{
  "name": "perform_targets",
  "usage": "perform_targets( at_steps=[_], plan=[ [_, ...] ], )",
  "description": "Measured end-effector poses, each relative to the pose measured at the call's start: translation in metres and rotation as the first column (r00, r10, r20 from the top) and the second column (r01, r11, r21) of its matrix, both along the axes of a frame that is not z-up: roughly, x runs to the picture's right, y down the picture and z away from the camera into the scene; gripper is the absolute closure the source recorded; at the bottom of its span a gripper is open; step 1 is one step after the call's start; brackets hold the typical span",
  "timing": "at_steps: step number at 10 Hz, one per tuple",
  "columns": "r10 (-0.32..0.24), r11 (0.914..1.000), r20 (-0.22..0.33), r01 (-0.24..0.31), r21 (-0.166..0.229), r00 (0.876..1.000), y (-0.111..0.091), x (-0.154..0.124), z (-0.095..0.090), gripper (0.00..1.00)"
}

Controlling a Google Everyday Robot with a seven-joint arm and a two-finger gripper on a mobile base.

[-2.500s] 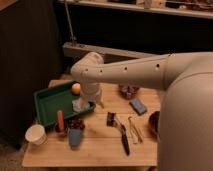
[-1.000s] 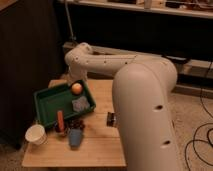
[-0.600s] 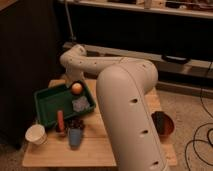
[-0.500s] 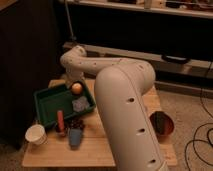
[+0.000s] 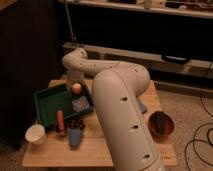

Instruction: Place apple in table surface

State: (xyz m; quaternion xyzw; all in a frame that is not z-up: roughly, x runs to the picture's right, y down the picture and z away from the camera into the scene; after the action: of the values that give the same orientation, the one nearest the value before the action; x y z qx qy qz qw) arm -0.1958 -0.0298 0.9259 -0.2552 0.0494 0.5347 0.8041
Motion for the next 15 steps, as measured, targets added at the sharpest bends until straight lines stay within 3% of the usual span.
perform_targets(
  at_steps=[4, 12, 15],
  plan=[
    [-0.041, 0.9991, 0.005, 0.041, -0.003, 0.999, 0.009, -0.009, 0.012, 0.35],
    [-0.134, 0.9906, -0.049, 0.135, 0.018, 0.99, 0.02, -0.031, 0.032, 0.35],
    [-0.145, 0.9894, -0.075, 0.145, -0.003, 0.987, 0.028, -0.032, 0.045, 0.35]
  ],
)
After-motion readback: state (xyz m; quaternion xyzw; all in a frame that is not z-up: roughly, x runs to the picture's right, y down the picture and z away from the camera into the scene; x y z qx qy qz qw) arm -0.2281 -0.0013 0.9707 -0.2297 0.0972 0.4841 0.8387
